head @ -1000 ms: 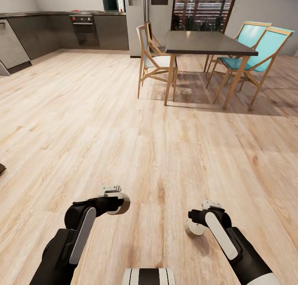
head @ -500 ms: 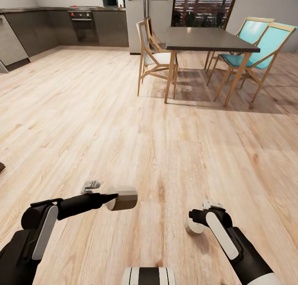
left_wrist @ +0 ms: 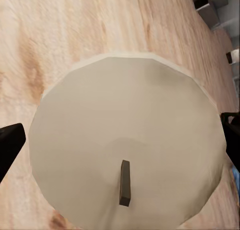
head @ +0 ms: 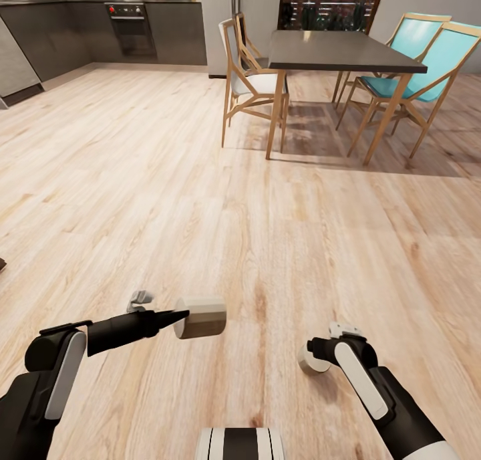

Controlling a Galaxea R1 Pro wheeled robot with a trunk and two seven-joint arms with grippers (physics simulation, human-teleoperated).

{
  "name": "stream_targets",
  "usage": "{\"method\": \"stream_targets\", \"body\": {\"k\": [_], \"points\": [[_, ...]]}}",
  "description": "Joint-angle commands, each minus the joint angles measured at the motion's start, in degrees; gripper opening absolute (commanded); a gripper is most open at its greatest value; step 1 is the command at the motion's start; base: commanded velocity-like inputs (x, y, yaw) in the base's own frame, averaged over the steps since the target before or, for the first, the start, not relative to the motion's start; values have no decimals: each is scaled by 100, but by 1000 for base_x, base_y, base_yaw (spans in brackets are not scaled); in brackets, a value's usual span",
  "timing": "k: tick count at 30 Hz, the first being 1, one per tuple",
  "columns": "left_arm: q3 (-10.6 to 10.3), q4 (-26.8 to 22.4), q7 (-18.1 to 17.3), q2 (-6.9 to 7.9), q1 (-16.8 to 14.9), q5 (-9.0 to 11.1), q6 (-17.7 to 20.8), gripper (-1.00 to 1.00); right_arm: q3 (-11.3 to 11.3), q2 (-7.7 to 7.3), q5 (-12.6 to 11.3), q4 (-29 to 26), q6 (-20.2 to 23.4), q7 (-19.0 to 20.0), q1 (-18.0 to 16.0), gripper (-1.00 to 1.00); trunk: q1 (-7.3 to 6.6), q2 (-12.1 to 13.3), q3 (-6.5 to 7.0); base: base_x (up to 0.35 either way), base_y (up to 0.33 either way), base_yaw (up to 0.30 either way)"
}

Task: Place each of the two pumpkins and all three candles from the living room inside a cabinet in the living room (use any cabinet), then make sure every cabinet is closed, and position the cauldron so it is next to a table in the living room.

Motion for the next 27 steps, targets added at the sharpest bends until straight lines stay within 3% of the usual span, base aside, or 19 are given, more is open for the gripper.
{"method": "stream_targets", "body": {"k": [1,8,14,18,27], "points": [[11,1,-106,2,-4,-44,18,-100,14,-13,-56,-15,0,-59,-3,100,-1,-2,-4,0,0,0],[27,1,-478,7,1,-46,18,-100,-2,-69,-62,-33,-31,-39,3,100,-1,-2,-4,0,0,0],[32,1,-892,9,2,-46,18,-100,-178,-66,-91,-1,-96,-33,3,100,-1,-2,-4,0,0,0],[296,1,-1379,25,2,-46,18,-100,-210,-66,-103,4,-107,-32,3,100,-1,-2,-4,15,1,0],[477,3,-1554,127,4,-57,18,-100,-217,-58,-72,12,-106,-32,3,100,-1,-2,-4,106,17,0]]}}
